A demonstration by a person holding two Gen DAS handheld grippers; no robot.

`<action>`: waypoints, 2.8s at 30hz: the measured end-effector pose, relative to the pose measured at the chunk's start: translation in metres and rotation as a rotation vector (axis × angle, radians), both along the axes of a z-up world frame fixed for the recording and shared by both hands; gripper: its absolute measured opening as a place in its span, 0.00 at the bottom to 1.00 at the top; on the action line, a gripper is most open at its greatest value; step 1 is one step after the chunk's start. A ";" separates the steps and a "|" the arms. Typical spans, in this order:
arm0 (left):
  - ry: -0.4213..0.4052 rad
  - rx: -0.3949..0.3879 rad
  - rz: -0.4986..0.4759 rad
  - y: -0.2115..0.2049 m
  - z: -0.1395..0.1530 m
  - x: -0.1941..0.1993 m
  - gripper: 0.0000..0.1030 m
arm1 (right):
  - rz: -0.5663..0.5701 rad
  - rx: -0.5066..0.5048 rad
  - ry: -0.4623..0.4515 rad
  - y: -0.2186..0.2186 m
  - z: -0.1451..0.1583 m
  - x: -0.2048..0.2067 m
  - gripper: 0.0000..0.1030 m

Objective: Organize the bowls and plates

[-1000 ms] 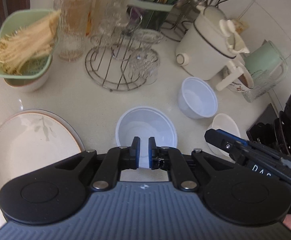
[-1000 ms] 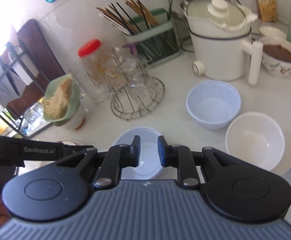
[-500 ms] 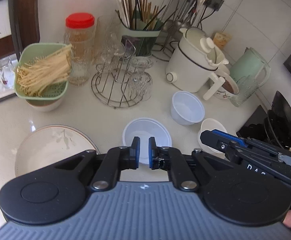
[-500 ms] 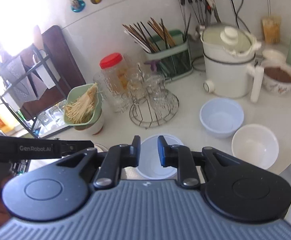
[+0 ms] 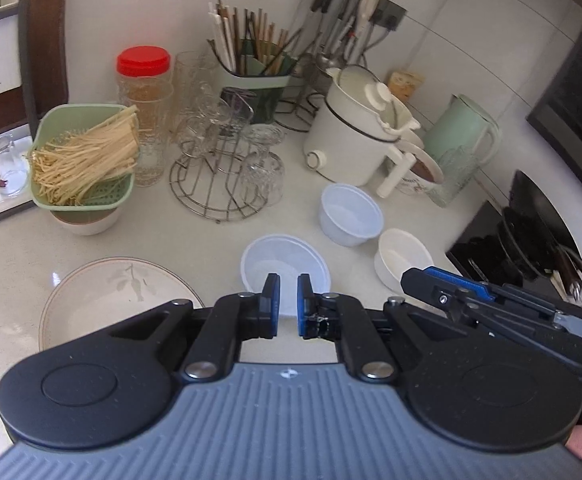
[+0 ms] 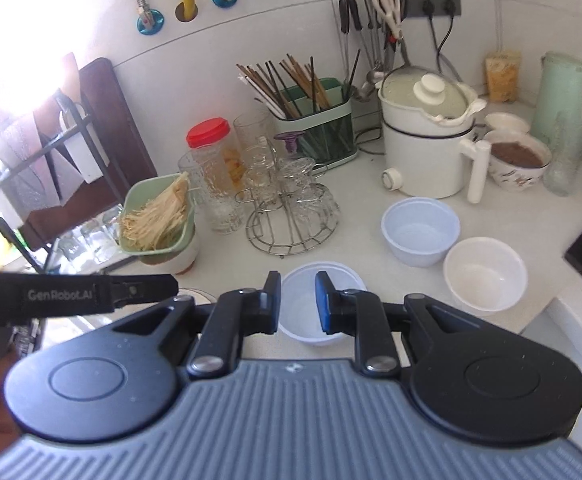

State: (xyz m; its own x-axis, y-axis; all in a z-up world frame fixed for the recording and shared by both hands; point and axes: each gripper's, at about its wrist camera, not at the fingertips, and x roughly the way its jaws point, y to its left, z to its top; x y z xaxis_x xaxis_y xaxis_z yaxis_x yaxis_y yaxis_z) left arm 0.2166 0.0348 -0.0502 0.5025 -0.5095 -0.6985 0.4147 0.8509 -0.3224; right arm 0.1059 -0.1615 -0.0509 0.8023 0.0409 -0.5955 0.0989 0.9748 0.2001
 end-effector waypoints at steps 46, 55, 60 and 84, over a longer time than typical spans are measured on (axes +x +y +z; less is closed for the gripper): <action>0.228 0.054 -0.073 -0.179 -0.071 0.161 0.20 | -0.189 0.104 0.198 -0.169 -0.061 0.115 0.22; 0.274 0.107 -0.104 -0.215 -0.104 0.198 0.31 | -0.186 0.132 0.257 -0.192 -0.088 0.155 0.22; 0.301 0.136 -0.120 -0.231 -0.120 0.213 0.31 | -0.190 0.144 0.282 -0.206 -0.103 0.171 0.22; 0.340 0.159 -0.131 -0.251 -0.155 0.248 0.27 | -0.141 0.136 0.387 -0.212 -0.141 0.219 0.21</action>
